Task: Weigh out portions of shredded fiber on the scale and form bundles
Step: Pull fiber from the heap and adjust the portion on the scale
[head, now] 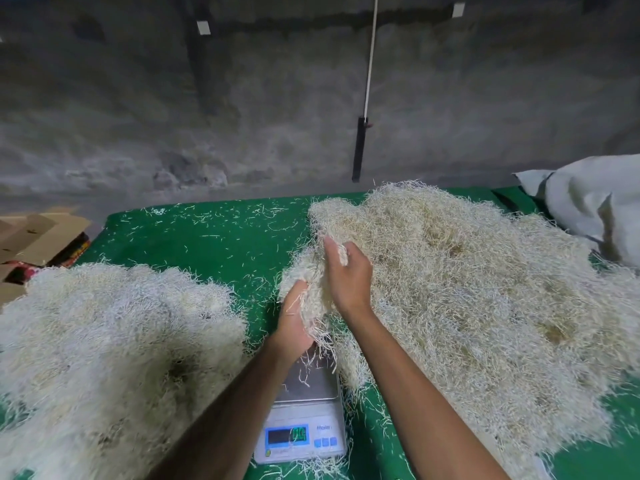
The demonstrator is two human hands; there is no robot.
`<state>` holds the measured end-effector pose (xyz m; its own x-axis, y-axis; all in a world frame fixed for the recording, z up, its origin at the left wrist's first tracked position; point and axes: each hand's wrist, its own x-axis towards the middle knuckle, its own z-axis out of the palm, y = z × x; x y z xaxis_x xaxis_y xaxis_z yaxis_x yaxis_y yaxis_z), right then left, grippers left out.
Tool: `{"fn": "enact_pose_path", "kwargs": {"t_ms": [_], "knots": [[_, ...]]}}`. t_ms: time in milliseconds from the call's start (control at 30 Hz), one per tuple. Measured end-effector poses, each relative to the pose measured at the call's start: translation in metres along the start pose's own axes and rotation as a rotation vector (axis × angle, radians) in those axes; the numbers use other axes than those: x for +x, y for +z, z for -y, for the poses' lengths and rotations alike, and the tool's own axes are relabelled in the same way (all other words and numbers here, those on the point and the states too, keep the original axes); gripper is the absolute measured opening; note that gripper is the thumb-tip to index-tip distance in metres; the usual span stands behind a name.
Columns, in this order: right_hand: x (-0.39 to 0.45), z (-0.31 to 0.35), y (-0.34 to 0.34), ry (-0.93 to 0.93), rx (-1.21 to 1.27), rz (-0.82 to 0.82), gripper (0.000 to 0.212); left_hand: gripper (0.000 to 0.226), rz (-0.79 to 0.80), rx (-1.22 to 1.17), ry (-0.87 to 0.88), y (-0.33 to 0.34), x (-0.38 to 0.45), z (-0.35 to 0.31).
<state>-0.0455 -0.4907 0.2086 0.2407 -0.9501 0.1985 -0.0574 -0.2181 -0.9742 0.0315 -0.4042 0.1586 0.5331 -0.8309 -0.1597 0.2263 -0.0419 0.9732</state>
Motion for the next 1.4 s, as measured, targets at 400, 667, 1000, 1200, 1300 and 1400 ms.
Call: {"fn": "enact_pose_path", "kwargs": {"t_ms": [400, 667, 1000, 1200, 1300, 1400], "knots": [[-0.024, -0.173, -0.128, 0.745, 0.040, -0.370, 0.046, 0.105, -0.211, 0.448, 0.122, -0.089, 0.008, -0.008], [-0.026, -0.152, -0.099, 0.347, -0.591, 0.052, 0.033, 0.091, -0.073, 0.560, -0.268, -0.063, -0.006, 0.023], [-0.106, -0.150, -0.088, 0.429, -0.498, 0.177, 0.062, 0.066, -0.078, 0.225, -0.258, -0.108, -0.076, 0.056], [-0.179, -0.164, -0.066, 0.651, -0.507, 0.410, 0.019, 0.042, -0.171, 0.065, -0.241, -0.135, -0.131, 0.091], [-0.218, -0.168, -0.054, 0.696, -0.445, 0.365, 0.018, 0.047, -0.155, -0.006, -0.343, -0.143, -0.157, 0.115], [-0.244, -0.173, -0.049, 0.720, -0.454, 0.329, 0.027, 0.052, -0.152, -0.064, -0.476, -0.147, -0.175, 0.134]]}}
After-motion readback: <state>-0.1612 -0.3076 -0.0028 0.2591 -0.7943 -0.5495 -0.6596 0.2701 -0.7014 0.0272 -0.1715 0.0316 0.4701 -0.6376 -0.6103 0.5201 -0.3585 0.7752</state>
